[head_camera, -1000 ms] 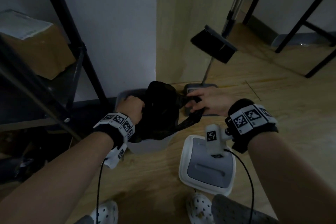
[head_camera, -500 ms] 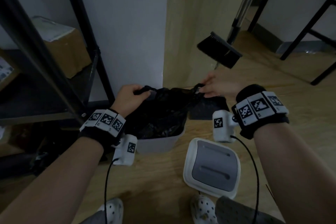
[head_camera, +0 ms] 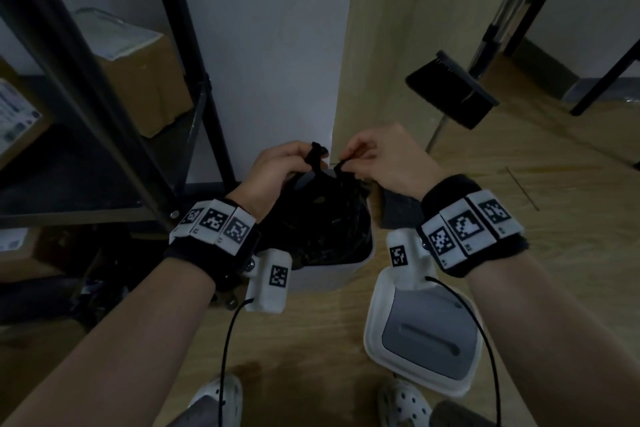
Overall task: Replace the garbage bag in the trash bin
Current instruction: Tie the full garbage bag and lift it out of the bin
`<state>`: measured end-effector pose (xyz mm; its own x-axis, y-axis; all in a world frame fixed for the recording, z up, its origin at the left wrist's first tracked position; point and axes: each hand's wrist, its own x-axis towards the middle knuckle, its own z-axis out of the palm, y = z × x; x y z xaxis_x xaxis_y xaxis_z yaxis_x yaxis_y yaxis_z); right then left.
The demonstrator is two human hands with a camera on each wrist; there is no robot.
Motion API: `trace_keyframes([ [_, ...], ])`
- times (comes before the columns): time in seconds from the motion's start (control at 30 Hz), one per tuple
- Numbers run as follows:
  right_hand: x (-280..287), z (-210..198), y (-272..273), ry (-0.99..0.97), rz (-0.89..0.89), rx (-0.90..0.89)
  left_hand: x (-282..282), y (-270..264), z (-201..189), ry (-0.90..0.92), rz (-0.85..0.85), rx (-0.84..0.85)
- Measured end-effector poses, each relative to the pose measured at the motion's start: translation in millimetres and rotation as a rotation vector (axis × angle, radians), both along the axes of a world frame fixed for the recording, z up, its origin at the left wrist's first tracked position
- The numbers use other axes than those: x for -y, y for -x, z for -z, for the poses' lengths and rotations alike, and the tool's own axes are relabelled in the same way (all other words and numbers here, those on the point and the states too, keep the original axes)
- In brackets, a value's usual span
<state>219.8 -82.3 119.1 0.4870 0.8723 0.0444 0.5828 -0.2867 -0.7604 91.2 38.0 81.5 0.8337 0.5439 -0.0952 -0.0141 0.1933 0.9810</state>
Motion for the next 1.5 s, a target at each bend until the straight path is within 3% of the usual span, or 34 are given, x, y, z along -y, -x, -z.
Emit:
trace_keyframes([
  [0.13,-9.0,6.6,-0.7,-0.06,-0.017,0.023,-2.2,0.6,8.8,-0.165,0.145,-0.124],
  [0.2,-12.3,8.9,-0.8,-0.076,-0.024,0.032,-0.9,-1.4,12.8,-0.338,0.179,-0.207],
  [0.27,-15.1,12.7,0.3,-0.075,-0.021,0.044,3.0,-3.8,15.5,-0.394,0.173,-0.209],
  [0.4,-17.6,21.0,-0.9,-0.128,-0.009,-0.015,6.7,-7.1,21.9,-0.367,0.06,-0.193],
  [0.53,-15.5,25.4,-7.9,-0.143,-0.006,-0.184,2.7,-6.5,28.0,-0.206,0.01,-0.175],
  [0.93,-20.8,46.2,-4.5,-0.045,-0.034,-0.261,-0.4,-5.2,27.1,0.07,0.099,-0.079],
  [1.3,-10.3,47.4,-5.0,0.151,-0.114,-0.379,-1.2,-0.3,31.6,0.004,0.269,-0.042],
  [1.5,-8.4,50.4,-4.4,0.15,-0.101,-0.491,-1.3,-2.2,31.8,-0.014,0.266,-0.051],
])
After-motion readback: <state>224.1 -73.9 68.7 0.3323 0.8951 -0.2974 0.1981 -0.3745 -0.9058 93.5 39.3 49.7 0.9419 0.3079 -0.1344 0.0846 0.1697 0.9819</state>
